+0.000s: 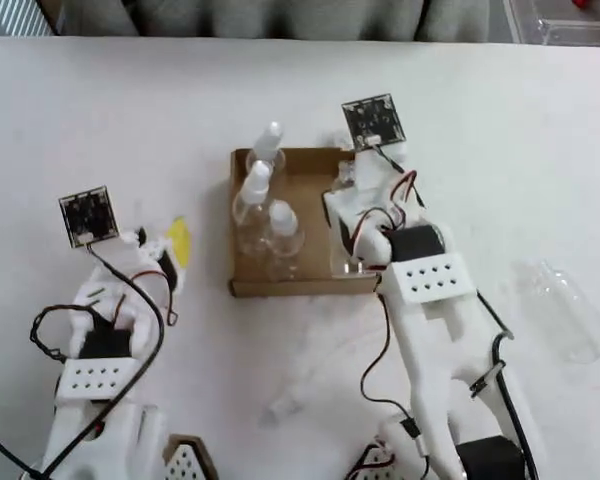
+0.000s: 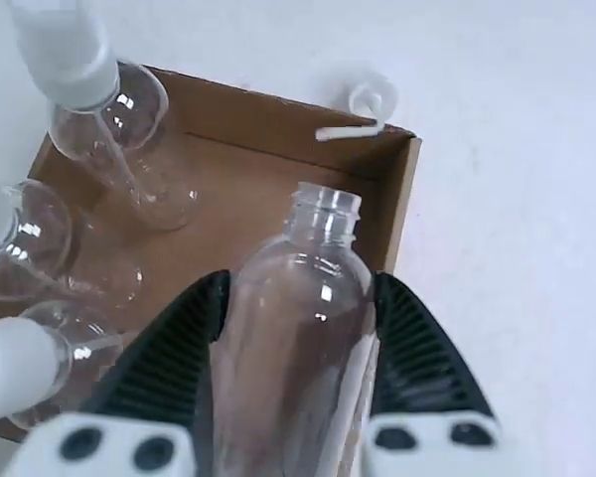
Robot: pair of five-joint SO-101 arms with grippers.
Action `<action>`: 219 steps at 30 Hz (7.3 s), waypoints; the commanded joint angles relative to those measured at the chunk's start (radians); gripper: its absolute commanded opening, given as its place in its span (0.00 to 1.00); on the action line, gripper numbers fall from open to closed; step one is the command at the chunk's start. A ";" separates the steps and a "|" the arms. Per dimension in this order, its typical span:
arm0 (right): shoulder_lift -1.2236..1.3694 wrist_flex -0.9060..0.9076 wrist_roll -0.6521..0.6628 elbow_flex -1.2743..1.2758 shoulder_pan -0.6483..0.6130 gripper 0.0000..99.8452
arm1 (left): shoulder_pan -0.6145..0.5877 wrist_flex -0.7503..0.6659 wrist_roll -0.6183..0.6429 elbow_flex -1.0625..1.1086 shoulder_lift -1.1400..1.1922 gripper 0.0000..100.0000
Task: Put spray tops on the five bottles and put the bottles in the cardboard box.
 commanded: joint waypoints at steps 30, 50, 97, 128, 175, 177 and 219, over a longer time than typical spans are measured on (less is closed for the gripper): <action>-0.194 0.447 0.431 -0.011 0.400 0.02 | -0.008 -0.014 0.006 0.000 -0.033 0.21; -0.194 0.599 0.434 -0.120 0.367 0.17 | -0.008 -0.014 0.006 0.000 -0.033 0.21; 0.355 0.725 0.351 -0.752 0.073 0.17 | -0.008 -0.017 0.006 0.000 -0.028 0.21; 1.382 0.984 0.344 -2.004 0.160 0.02 | -0.004 -0.021 0.006 0.000 -0.028 0.21; 1.191 0.997 0.229 -1.496 0.294 0.02 | -0.096 0.008 0.015 -0.261 0.363 0.21; 1.159 0.997 0.229 -1.459 0.286 0.02 | -0.096 0.008 0.015 -0.261 0.364 0.21; 0.682 0.433 0.101 -0.529 0.110 0.02 | -0.096 0.008 0.015 -0.262 0.364 0.21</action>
